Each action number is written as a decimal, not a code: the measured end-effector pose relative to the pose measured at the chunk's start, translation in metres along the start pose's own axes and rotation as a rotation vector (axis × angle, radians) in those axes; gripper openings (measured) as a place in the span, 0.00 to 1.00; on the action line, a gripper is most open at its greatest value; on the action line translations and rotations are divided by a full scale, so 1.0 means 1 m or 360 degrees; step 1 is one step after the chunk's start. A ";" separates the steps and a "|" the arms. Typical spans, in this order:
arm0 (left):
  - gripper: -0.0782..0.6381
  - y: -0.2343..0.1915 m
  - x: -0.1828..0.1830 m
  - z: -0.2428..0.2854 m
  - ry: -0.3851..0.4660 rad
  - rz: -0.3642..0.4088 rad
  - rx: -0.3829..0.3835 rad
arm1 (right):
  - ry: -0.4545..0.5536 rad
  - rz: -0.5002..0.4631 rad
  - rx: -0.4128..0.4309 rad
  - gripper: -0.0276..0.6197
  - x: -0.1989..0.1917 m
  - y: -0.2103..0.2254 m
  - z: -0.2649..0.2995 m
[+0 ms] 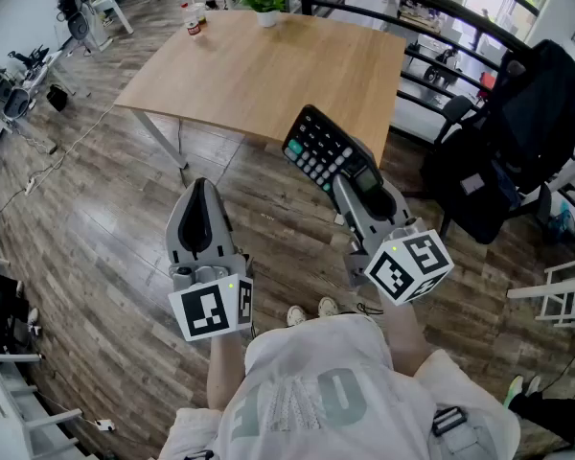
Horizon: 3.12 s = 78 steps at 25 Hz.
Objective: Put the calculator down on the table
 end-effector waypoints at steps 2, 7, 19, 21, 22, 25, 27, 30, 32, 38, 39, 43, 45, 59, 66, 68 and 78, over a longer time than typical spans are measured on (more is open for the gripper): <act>0.12 0.001 -0.001 -0.003 -0.0001 -0.0005 -0.0014 | 0.0000 0.0000 -0.0006 0.23 -0.003 -0.002 -0.003; 0.12 0.006 -0.001 -0.001 0.0016 -0.0007 -0.0008 | 0.0027 -0.0016 0.0020 0.23 0.001 0.003 -0.003; 0.12 0.017 -0.011 0.006 -0.0031 -0.0012 0.0081 | 0.0028 0.0102 0.0101 0.23 0.000 0.036 -0.020; 0.12 0.022 -0.011 0.009 -0.0028 0.0014 0.0109 | 0.0030 0.0116 0.0120 0.23 0.000 0.048 -0.024; 0.12 0.023 -0.011 0.011 -0.0030 0.0025 0.0126 | 0.0026 0.0125 0.0124 0.23 0.000 0.052 -0.026; 0.12 0.021 -0.010 0.012 -0.0040 0.0027 0.0173 | 0.0004 0.0163 0.0118 0.23 -0.003 0.063 -0.027; 0.12 0.017 -0.011 0.016 -0.0041 0.0030 0.0193 | -0.0003 0.0192 0.0119 0.23 -0.005 0.069 -0.024; 0.12 0.011 -0.019 0.028 -0.0032 0.0026 0.0201 | 0.0007 0.0203 0.0127 0.23 -0.006 0.078 -0.016; 0.12 0.005 -0.025 0.040 -0.0013 0.0010 0.0195 | 0.0023 0.0185 0.0121 0.23 -0.005 0.081 -0.008; 0.12 -0.025 -0.039 0.098 0.0055 -0.0072 0.0162 | 0.0032 0.0116 0.0099 0.23 0.011 0.092 0.050; 0.12 -0.033 -0.040 0.111 0.0067 -0.0078 0.0155 | 0.0035 0.0103 0.0098 0.23 0.015 0.094 0.064; 0.12 -0.073 -0.047 0.170 0.0090 -0.0117 0.0147 | 0.0032 0.0055 0.0080 0.23 0.036 0.096 0.131; 0.12 -0.103 -0.047 0.203 0.0090 -0.0119 0.0152 | 0.0024 0.0035 0.0077 0.23 0.049 0.092 0.174; 0.12 -0.201 -0.065 0.325 0.0049 -0.0006 0.0169 | -0.0012 0.0028 0.0122 0.23 0.079 0.102 0.353; 0.12 -0.191 -0.065 0.369 0.0044 -0.0033 0.0147 | -0.0012 0.0014 0.0144 0.23 0.101 0.139 0.381; 0.12 -0.186 -0.067 0.380 0.0034 -0.0022 0.0153 | -0.0017 0.0018 0.0167 0.23 0.104 0.152 0.386; 0.12 -0.157 -0.077 0.428 -0.0030 0.0034 0.0154 | -0.0147 -0.0040 0.0261 0.23 0.125 0.221 0.413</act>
Point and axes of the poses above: the fingertips, and each gripper's own axes: z forward along the fingers, y to its right, x out of its top, the point moved 8 cm from there along -z, backward along the fingers, and after that the axes turned 5 degrees about -y, right-handed, at the moved point
